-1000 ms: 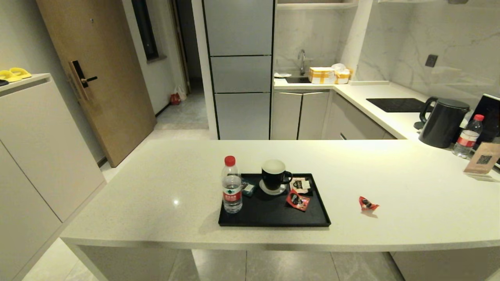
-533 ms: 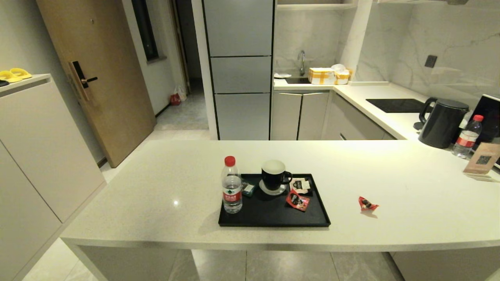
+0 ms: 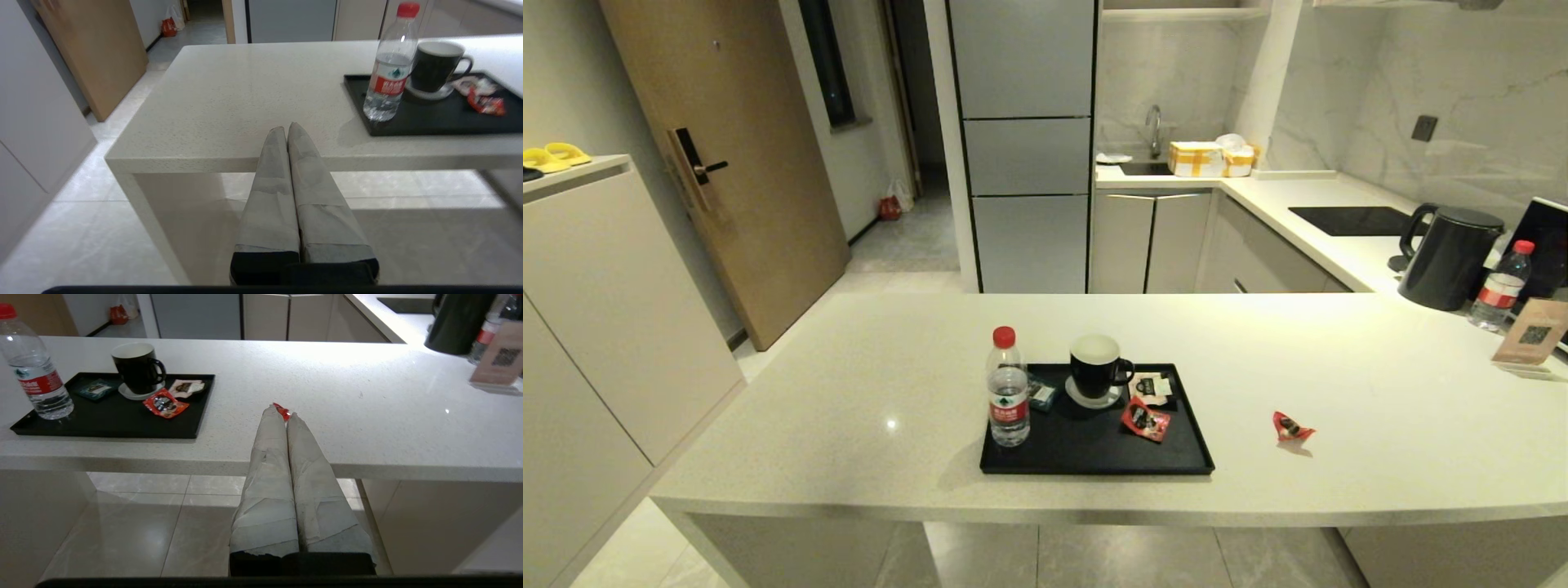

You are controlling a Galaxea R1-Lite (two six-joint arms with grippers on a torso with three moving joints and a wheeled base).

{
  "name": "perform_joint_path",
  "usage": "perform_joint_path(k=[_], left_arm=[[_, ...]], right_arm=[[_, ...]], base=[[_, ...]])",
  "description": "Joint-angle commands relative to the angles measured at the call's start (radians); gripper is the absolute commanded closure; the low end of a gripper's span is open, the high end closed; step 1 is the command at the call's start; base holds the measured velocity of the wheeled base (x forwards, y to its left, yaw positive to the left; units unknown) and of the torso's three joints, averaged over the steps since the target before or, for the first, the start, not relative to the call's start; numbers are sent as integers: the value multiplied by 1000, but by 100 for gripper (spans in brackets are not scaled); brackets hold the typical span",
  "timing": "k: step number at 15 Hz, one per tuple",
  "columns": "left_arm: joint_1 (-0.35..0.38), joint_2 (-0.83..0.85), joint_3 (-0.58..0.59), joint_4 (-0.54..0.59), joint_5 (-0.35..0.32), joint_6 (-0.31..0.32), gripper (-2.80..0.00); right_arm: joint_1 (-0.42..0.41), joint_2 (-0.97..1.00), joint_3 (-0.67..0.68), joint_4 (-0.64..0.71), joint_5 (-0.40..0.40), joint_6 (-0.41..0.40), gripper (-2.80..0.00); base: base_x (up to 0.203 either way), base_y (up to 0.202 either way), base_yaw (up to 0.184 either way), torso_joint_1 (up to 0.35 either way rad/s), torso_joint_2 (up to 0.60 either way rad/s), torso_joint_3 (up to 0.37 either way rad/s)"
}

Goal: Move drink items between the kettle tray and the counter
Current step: Pick up the bottled water

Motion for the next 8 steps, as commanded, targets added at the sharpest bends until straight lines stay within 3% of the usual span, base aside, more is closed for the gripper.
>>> perform_joint_path(k=[1,5,6,8], left_arm=[[0,0,0,1,-2,34,0],[0,3,-18,27,1,49,0],[0,17,-69,41,1,81,0],[0,124,-248,93,1,84,0]], right_arm=[[0,2,9,-2,-2,7,0],[0,2,11,-4,-3,19,0],[0,2,11,-4,-3,19,0],[0,2,11,-4,-3,19,0]], base=[[0,0,0,0,0,0],[0,0,0,0,0,0],[0,0,0,0,0,0],[0,0,0,0,0,0]])
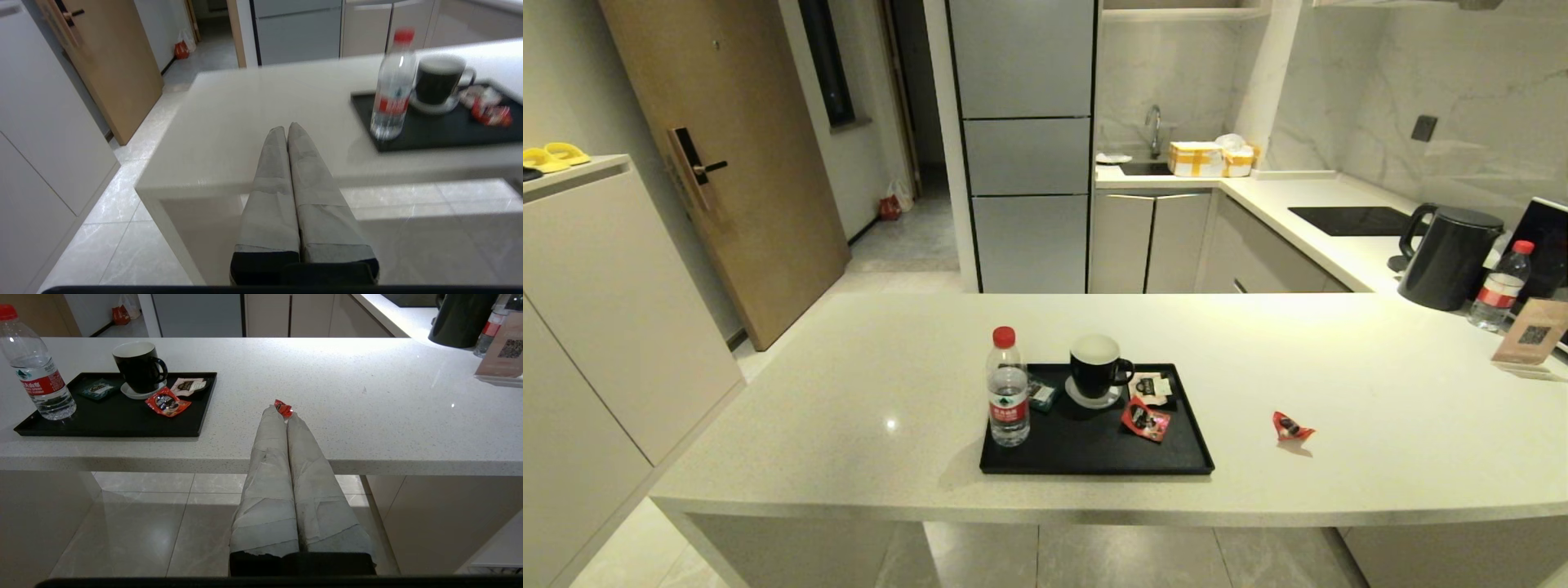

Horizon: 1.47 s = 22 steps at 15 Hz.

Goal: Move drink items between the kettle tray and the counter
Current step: Pick up the bottled water

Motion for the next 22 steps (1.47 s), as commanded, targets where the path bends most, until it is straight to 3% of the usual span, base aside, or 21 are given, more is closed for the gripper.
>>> perform_joint_path(k=[1,4,8,11,14,17,18,20,22], left_arm=[[-1,176,-198,46,0,-14,0],[-18,558,-467,254,-83,-78,0],[-44,998,-592,361,-463,-100,0],[-77,1283,-543,204,-643,-25,0],[-143,1557,-490,-64,-695,20,0],[-207,1777,-464,-392,-689,35,0],[-222,1857,-467,-481,-657,36,-280],[-263,2005,-498,-712,-533,14,-280],[-317,2074,-565,-881,-424,-108,-280]], right_arm=[[1,3,0,0,0,-1,0],[1,3,0,0,0,1,0],[1,3,0,0,0,1,0],[1,3,0,1,0,1,0],[1,3,0,0,0,1,0],[1,3,0,0,0,1,0],[1,3,0,0,0,1,0],[1,3,0,0,0,1,0],[1,3,0,0,0,1,0]], base=[[0,0,0,0,0,0],[0,0,0,0,0,0],[0,0,0,0,0,0],[0,0,0,0,0,0],[0,0,0,0,0,0],[0,0,0,0,0,0],[0,0,0,0,0,0],[0,0,0,0,0,0],[0,0,0,0,0,0]])
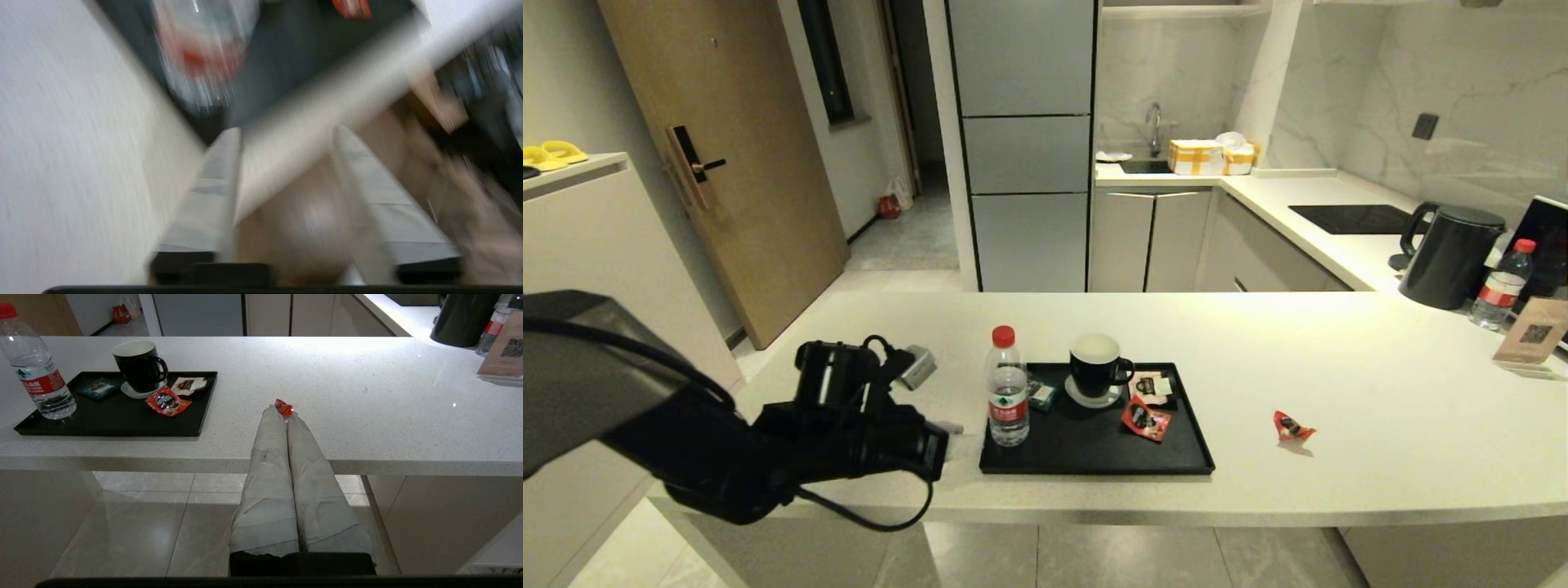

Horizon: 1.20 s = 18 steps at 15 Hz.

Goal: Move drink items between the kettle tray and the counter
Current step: Pick up the bottled water

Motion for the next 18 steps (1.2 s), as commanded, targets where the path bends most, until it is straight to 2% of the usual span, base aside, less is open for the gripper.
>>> perform_joint_path(k=[1,4,6,9,10,12,14,18], left_arm=[[-27,107,-29,-108,39,-41,-280],[-52,143,-99,-113,102,-50,-280],[-89,182,-150,-115,190,-49,-280],[-95,222,-173,-117,234,-31,-280],[-102,242,-192,-121,269,-26,-280],[-103,243,-194,-123,271,-25,-280],[-111,292,-273,-142,356,-25,-280],[-126,366,-372,-147,437,-27,-280]], right_arm=[[0,2,0,-1,0,-1,0],[0,2,0,0,0,-1,0],[0,2,0,-1,0,-1,0],[0,2,0,1,0,-1,0],[0,2,0,-1,0,-1,0],[0,2,0,1,0,-1,0],[0,2,0,-1,0,-1,0],[0,2,0,-1,0,-1,0]], base=[[0,0,0,0,0,0],[0,0,0,0,0,0],[0,0,0,0,0,0],[0,0,0,0,0,0],[0,0,0,0,0,0],[0,0,0,0,0,0],[0,0,0,0,0,0],[0,0,0,0,0,0]])
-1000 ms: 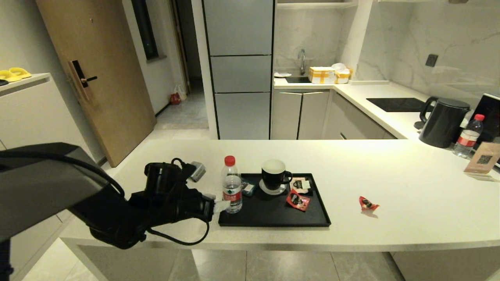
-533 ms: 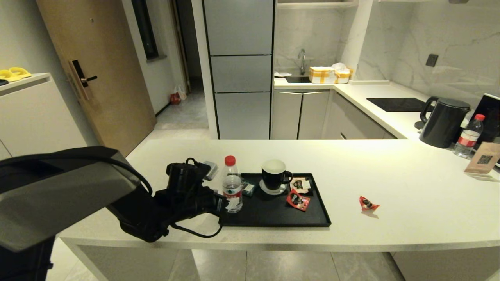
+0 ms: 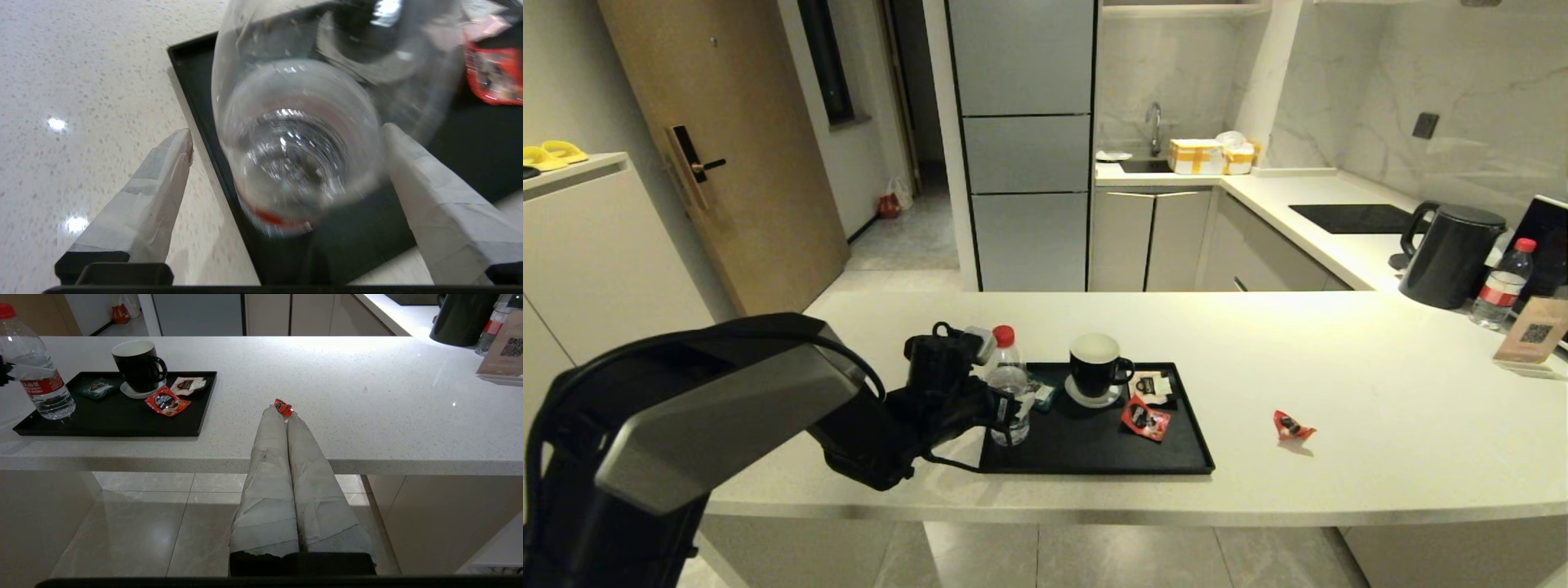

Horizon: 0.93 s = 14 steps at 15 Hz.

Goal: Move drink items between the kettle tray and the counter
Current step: Pick up the bottled water, then place it on the left

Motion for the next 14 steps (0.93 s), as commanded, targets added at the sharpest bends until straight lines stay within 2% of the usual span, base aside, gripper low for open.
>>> perform_joint_path(k=[1,3,4,8,10,14], left_arm=[[-9,52,-45,-5,22,0,-280],[-16,74,-53,-9,40,0,-280],[-18,73,-50,-8,45,0,0],[-19,22,-33,-3,48,-17,0],[-19,-73,-7,4,49,-45,0],[-16,-168,28,7,96,-80,0]], right_arm=[[1,1,0,0,0,-1,0],[1,1,0,1,0,-1,0],[1,1,0,0,0,-1,0],[1,1,0,0,0,-1,0],[1,1,0,0,0,-1,0],[1,1,0,1,0,-1,0]], base=[[0,0,0,0,0,0],[0,0,0,0,0,0],[0,0,0,0,0,0],[0,0,0,0,0,0],[0,0,0,0,0,0],[0,0,0,0,0,0]])
